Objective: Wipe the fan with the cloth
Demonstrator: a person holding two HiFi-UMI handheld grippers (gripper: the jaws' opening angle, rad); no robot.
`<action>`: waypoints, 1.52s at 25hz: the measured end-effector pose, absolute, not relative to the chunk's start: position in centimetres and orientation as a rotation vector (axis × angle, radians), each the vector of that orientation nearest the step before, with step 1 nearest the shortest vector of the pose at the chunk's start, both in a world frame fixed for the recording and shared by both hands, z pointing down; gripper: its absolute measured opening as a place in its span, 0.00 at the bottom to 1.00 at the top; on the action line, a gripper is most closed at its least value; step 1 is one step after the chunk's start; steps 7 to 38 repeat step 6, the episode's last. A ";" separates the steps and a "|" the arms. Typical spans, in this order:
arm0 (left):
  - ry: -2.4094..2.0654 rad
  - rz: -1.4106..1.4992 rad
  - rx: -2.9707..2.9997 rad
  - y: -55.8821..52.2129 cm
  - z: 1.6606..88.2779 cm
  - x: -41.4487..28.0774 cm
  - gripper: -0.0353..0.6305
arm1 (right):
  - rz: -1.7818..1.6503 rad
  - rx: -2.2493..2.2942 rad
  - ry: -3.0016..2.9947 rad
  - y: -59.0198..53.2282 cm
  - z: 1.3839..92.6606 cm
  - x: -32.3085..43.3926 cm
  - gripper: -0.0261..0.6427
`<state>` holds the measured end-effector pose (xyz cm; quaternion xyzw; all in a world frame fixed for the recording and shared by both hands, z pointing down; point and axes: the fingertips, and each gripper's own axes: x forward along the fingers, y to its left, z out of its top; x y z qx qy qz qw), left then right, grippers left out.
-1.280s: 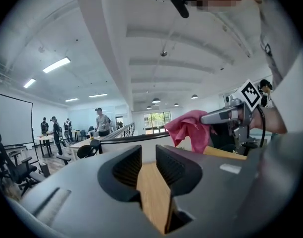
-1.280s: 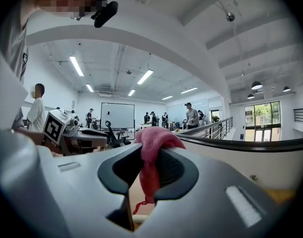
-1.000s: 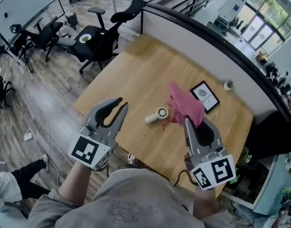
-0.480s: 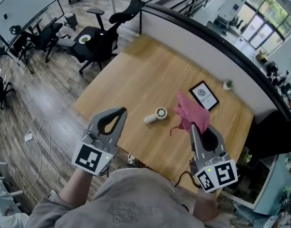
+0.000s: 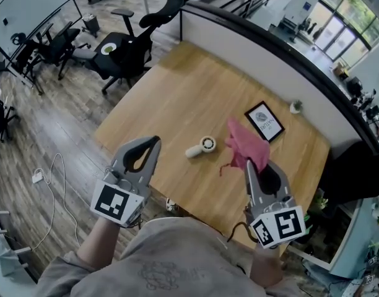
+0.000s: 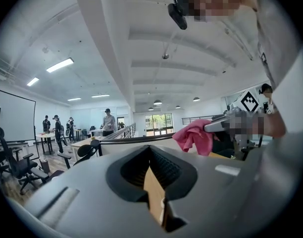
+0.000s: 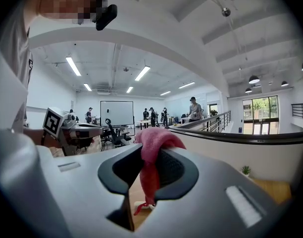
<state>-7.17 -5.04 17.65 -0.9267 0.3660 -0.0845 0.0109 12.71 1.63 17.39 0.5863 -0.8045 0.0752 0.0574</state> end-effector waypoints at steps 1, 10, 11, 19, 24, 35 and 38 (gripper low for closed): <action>1.140 -0.262 -2.885 -5.0 17.6 -7.1 0.06 | 0.227 1.778 -2.440 1.7 17.4 12.8 0.15; 1.131 -0.227 -2.911 -4.4 17.6 -6.8 0.06 | 0.226 1.770 -2.438 2.1 17.3 12.9 0.15; 1.131 -0.227 -2.911 -4.4 17.6 -6.8 0.06 | 0.226 1.770 -2.438 2.1 17.3 12.9 0.15; 1.131 -0.227 -2.911 -4.4 17.6 -6.8 0.06 | 0.226 1.770 -2.438 2.1 17.3 12.9 0.15; 1.131 -0.227 -2.911 -4.4 17.6 -6.8 0.06 | 0.226 1.770 -2.438 2.1 17.3 12.9 0.15; 1.131 -0.227 -2.911 -4.4 17.6 -6.8 0.06 | 0.226 1.770 -2.438 2.1 17.3 12.9 0.15; 1.131 -0.227 -2.911 -4.4 17.6 -6.8 0.06 | 0.226 1.770 -2.438 2.1 17.3 12.9 0.15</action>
